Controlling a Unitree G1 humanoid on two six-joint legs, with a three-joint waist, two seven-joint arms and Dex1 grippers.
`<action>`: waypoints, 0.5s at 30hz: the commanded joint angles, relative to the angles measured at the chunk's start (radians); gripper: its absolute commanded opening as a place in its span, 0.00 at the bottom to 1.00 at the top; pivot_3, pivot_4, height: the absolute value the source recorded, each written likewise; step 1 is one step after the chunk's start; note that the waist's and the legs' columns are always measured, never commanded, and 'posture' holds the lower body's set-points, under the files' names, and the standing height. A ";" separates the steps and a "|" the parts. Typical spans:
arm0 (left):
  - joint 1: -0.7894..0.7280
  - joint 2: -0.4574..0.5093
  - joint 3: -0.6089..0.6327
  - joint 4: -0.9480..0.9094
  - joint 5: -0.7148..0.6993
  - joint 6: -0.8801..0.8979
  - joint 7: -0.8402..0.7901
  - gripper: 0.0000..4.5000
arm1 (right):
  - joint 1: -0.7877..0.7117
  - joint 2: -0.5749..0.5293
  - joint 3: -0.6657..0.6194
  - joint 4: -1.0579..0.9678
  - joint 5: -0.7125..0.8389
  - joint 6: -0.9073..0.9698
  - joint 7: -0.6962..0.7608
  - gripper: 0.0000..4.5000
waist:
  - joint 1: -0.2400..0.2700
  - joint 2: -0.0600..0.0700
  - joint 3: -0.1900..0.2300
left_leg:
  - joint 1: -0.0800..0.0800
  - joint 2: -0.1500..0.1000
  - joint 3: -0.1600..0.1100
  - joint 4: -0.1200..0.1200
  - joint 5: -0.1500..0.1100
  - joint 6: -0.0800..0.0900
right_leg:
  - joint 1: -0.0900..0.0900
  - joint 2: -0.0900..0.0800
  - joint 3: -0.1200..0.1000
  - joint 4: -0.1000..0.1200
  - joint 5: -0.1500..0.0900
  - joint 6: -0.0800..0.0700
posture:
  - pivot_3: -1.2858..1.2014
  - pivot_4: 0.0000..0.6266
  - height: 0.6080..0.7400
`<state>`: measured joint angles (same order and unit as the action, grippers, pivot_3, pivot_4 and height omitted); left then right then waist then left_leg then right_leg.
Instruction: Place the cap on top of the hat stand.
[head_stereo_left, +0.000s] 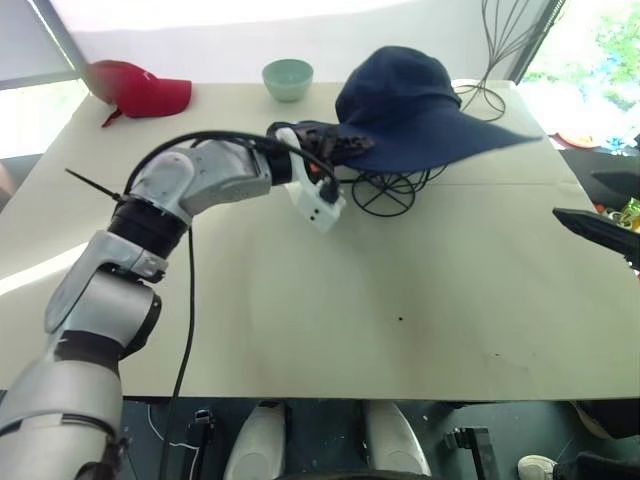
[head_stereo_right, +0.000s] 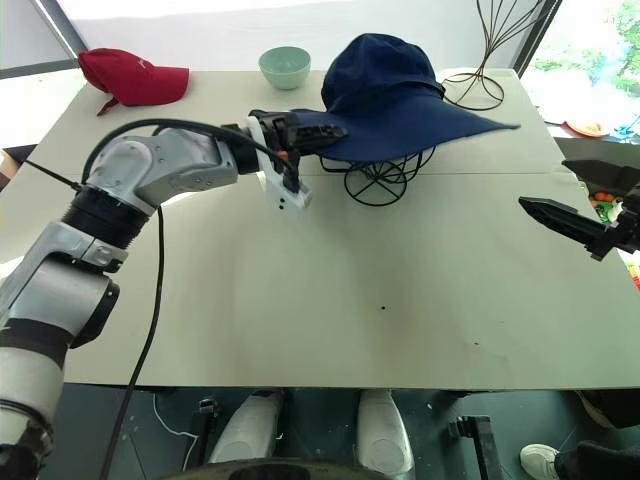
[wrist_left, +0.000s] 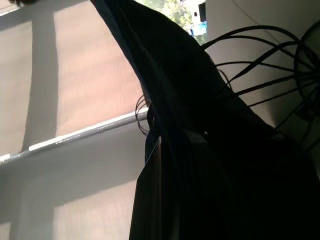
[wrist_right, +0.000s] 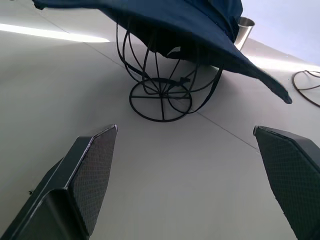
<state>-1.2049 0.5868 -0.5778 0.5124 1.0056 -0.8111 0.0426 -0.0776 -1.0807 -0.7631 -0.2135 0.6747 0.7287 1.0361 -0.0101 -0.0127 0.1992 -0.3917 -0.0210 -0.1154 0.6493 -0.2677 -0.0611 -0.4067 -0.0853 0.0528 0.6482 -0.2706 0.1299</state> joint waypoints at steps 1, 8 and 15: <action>-0.060 -0.021 -0.071 0.002 0.176 0.002 0.206 0.02 | 0.025 -0.003 -0.065 -0.024 0.009 0.008 -0.003 1.00 | 0.001 0.000 0.000 | 0.000 0.000 0.000 0.000 0.000 0.000 | 0.000 0.000 0.000 0.000 0.000 0.000 | 0.52 0.24 1.00; -0.053 -0.037 -0.119 0.053 0.223 -0.007 0.305 0.02 | 0.065 0.022 -0.093 -0.055 0.019 0.018 -0.031 1.00 | -0.004 0.000 0.000 | 0.000 0.000 0.000 0.000 0.000 0.000 | 0.000 0.000 0.000 0.000 0.000 0.001 | 0.52 0.24 1.00; 0.090 0.015 -0.087 0.018 0.135 -0.002 0.227 0.02 | 0.111 0.027 -0.126 -0.075 0.012 0.022 -0.041 1.00 | -0.005 0.001 0.000 | 0.001 0.000 0.000 0.000 0.000 0.000 | 0.000 0.000 0.000 0.001 0.000 0.001 | 0.52 0.24 1.00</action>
<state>-1.1223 0.5852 -0.6885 0.5721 1.1630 -0.8131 0.2720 0.0357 -1.0443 -0.8416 -0.2633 0.6811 0.7558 1.0008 -0.0147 -0.0122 0.1989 -0.3911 -0.0211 -0.1155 0.6490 -0.2677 -0.0611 -0.4068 -0.0853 0.0529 0.6492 -0.2707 0.1305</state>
